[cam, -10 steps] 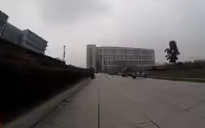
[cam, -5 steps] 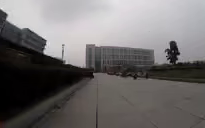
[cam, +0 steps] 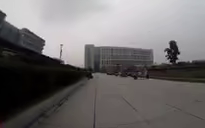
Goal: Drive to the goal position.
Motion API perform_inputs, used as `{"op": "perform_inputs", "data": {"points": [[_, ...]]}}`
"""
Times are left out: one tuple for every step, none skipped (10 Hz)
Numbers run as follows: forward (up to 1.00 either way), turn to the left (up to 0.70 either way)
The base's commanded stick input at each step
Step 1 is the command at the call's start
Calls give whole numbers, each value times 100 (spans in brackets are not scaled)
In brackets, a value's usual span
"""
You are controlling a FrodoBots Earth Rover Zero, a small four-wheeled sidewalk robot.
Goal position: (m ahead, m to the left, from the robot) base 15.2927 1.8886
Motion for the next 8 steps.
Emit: {"op": "perform_inputs", "data": {"points": [[70, 0], [70, 0], [70, 0], [70, 0], [70, 0], [70, 0], [70, 0], [70, 0]]}}
